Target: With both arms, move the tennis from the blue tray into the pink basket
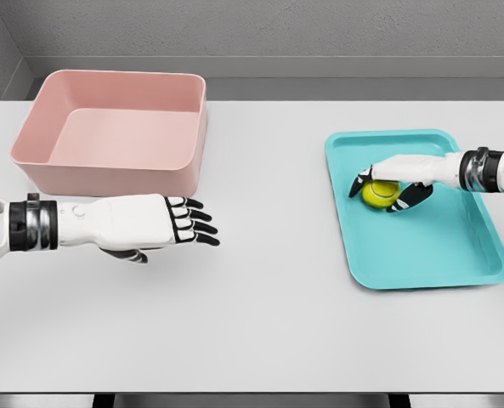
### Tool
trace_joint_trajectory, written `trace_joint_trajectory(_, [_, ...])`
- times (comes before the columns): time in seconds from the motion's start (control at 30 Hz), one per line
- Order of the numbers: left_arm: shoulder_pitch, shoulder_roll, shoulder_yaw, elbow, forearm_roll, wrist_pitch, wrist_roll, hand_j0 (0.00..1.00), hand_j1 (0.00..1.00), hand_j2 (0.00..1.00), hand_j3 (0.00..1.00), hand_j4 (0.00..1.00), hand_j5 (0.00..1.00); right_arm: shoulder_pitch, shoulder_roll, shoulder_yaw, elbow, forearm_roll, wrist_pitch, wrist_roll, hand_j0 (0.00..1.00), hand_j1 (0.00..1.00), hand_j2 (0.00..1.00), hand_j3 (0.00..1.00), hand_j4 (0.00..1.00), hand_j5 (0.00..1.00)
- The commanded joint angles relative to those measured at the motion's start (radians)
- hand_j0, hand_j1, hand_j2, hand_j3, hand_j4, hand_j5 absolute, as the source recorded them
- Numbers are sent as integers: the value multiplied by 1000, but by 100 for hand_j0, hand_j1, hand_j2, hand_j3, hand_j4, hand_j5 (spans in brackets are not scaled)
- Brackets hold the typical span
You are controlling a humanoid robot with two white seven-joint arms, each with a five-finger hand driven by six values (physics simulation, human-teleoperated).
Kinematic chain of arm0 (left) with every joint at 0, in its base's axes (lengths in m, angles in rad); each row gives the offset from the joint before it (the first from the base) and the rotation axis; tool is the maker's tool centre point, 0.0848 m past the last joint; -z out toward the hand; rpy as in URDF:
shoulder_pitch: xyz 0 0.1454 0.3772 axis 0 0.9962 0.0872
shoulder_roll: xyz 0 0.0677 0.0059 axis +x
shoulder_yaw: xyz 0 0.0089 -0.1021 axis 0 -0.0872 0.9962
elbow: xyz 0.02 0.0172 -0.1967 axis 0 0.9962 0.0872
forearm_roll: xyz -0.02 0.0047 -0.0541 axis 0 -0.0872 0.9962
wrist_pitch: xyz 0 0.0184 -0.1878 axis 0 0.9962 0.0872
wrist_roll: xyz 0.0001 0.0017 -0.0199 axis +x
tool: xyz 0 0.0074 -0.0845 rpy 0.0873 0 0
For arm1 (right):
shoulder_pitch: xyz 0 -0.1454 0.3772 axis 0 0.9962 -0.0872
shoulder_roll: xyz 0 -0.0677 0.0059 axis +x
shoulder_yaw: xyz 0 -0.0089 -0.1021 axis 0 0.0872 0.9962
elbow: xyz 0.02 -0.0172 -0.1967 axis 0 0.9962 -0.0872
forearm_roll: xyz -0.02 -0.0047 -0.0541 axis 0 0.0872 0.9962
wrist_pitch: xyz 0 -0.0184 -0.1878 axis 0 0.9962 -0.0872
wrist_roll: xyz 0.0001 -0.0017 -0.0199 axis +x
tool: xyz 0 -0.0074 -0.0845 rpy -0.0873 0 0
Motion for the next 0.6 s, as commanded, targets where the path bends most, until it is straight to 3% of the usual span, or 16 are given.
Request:
trace_joint_trajectory(0.0, [-2, 28, 1, 0, 6, 1, 19, 100, 100, 100, 100, 100, 100, 0, 0, 1, 5, 4, -1, -1, 58, 58, 58, 58, 58, 58])
trace_joint_trajectory(0.1, [-8, 68, 1, 0, 6, 1, 19, 100, 100, 100, 100, 100, 100, 0, 0, 1, 3, 4, -1, -1, 54, 54, 54, 54, 54, 54])
trace_joint_trajectory(0.4, [-3, 65, -1, 0, 8, 1, 19, 100, 100, 100, 100, 100, 100, -2, -8, -5, -1, 3, -7, -6, 50, 50, 50, 50, 50, 50])
trace_joint_trajectory(0.5, [-6, 65, -1, 0, 12, 1, 114, 100, 100, 100, 100, 100, 100, -15, -10, -8, -9, 3, -24, -3, 49, 49, 49, 49, 49, 49])
trace_joint_trajectory(0.57, [-25, 67, 5, 0, 68, 1, 143, 100, 100, 100, 100, 100, 100, -31, -11, -10, -10, 1, -41, -1, 49, 49, 49, 49, 49, 49])
